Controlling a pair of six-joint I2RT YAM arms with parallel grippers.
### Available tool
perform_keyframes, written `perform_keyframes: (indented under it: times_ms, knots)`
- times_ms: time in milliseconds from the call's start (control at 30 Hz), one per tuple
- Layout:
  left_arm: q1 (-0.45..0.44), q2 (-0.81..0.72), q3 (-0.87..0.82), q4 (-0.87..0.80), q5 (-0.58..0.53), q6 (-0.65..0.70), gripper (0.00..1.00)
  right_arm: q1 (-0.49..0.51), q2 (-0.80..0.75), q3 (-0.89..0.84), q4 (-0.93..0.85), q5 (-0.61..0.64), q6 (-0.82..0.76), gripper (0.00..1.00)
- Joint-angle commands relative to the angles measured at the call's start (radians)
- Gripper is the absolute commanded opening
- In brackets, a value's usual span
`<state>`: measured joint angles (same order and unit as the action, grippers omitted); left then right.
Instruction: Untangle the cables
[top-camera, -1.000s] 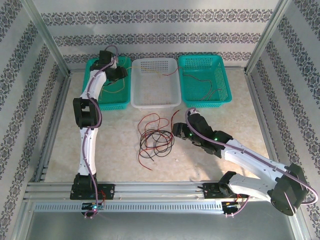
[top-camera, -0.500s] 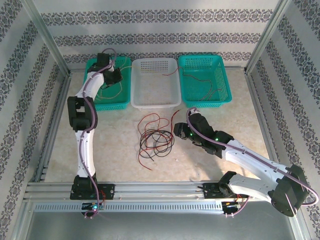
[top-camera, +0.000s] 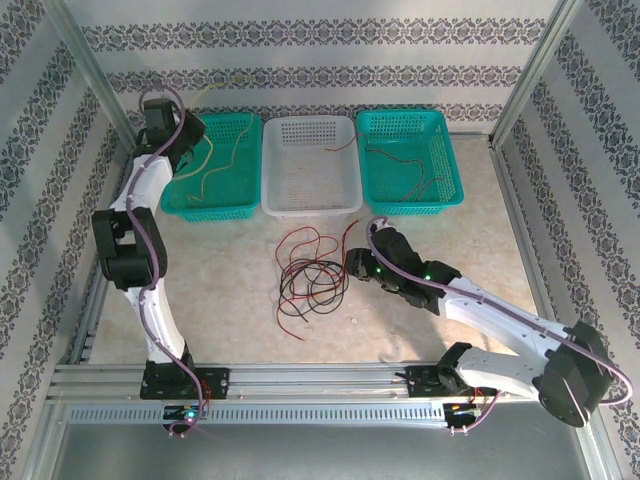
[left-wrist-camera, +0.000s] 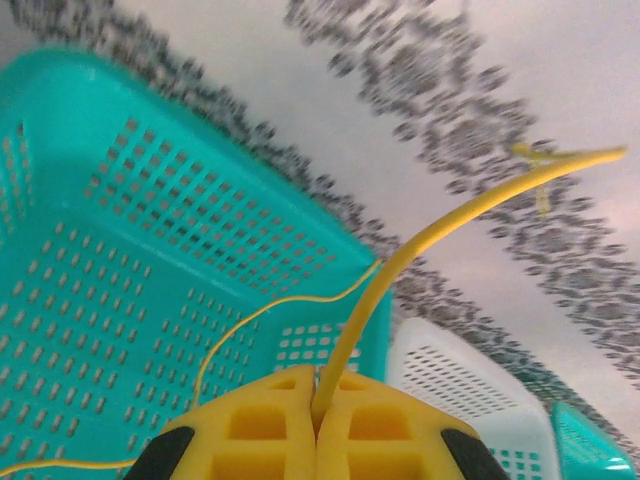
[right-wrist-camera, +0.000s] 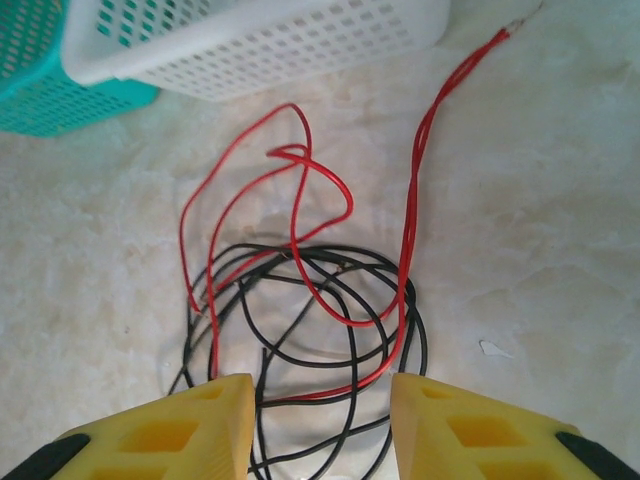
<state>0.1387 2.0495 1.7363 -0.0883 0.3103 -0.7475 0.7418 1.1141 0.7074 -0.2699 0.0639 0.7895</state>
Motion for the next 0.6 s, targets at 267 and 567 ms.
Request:
perform_keyframes:
  times_ms: [267,567]
  knots:
    - [0.001,0.122,-0.099,0.149,0.035,-0.078,0.35,0.005,0.047,0.038,0.029,-0.024,0.008,0.41]
    - [-0.01,-0.049,-0.137,0.138,0.039,-0.033,0.56,0.018,0.002,0.067,-0.023,0.007,0.0,0.56]
